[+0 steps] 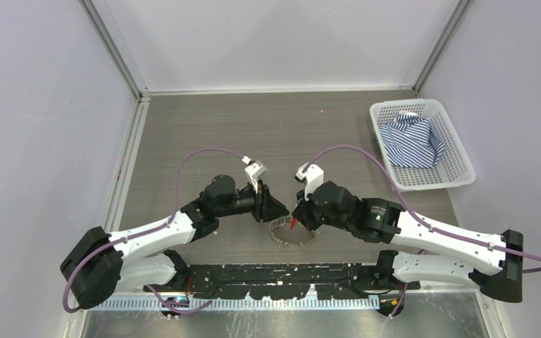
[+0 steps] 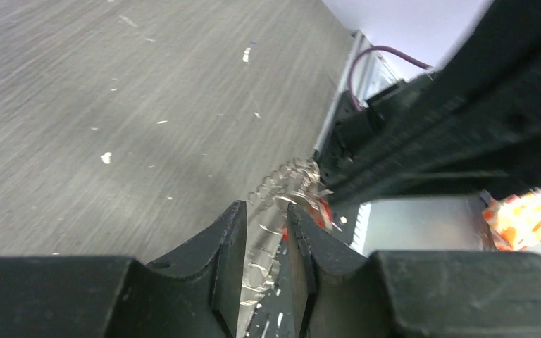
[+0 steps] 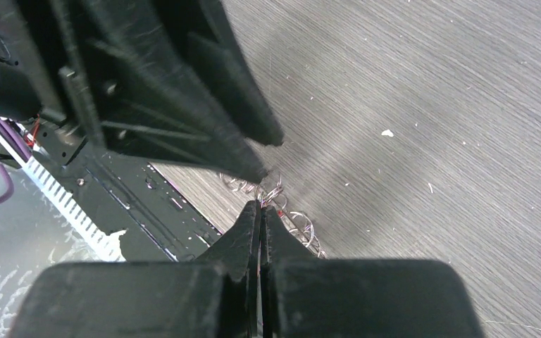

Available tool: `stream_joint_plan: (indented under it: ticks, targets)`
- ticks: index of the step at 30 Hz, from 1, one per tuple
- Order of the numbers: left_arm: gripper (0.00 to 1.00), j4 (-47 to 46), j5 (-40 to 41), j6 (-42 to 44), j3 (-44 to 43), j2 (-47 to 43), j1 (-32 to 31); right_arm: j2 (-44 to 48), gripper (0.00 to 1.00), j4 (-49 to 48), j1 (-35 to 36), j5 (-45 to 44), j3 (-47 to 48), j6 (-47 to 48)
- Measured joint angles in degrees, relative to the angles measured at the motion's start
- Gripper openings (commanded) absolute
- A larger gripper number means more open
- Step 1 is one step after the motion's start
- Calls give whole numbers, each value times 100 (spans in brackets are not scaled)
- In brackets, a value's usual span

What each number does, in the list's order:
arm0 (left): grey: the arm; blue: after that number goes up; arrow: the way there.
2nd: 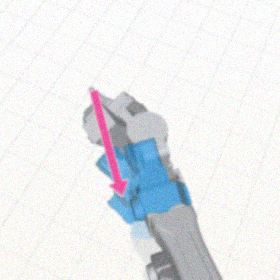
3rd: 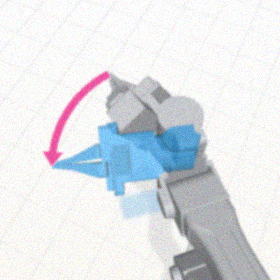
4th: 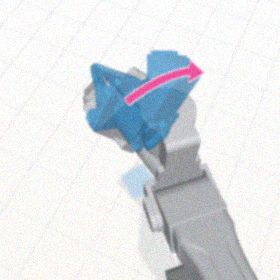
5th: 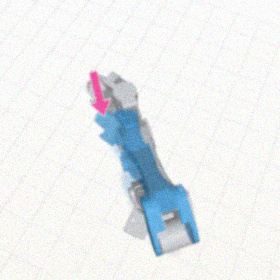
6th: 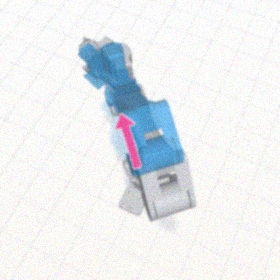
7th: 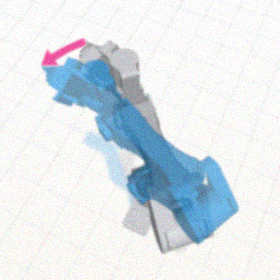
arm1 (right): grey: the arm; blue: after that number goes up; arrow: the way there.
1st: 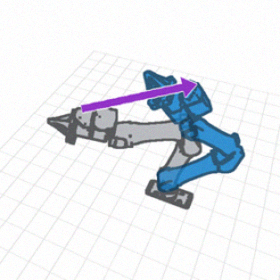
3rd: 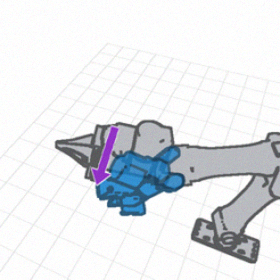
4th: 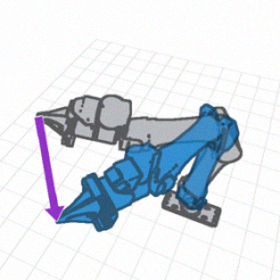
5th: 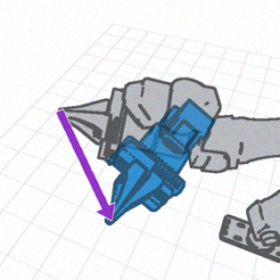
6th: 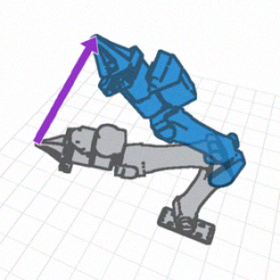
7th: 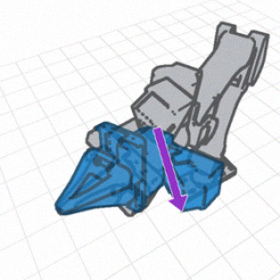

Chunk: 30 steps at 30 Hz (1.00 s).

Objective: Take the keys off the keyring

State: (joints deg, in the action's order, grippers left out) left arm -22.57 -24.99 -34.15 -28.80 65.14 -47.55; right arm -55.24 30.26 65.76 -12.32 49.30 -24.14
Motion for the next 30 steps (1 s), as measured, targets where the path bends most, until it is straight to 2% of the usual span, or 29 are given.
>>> stream_joint_plan:
  ticks: [3,9,14,18,21,26,30]
  targets:
    - [31,-122,-162,20,146,-262,-162,0,1,7,-98,105,0,-2]
    - [26,-59,-85,153,216,-380,-361,39,1,7,-533,356,28,15]
    - [20,544,793,227,225,-745,-361,15,1,-118,-887,509,236,111]
    - [23,955,1554,136,260,-1056,-361,-280,1,-568,-826,1058,223,-20]
    - [35,1169,1996,-42,402,-1165,-358,-664,1,-1220,-498,1375,-280,-330]
    - [34,1410,2194,-525,710,-1027,-354,-1045,1,-1976,-306,1711,-1598,-1005]
    - [34,1364,2124,-874,1003,-796,-354,-1204,1,-2194,-334,1716,-2105,-1318]
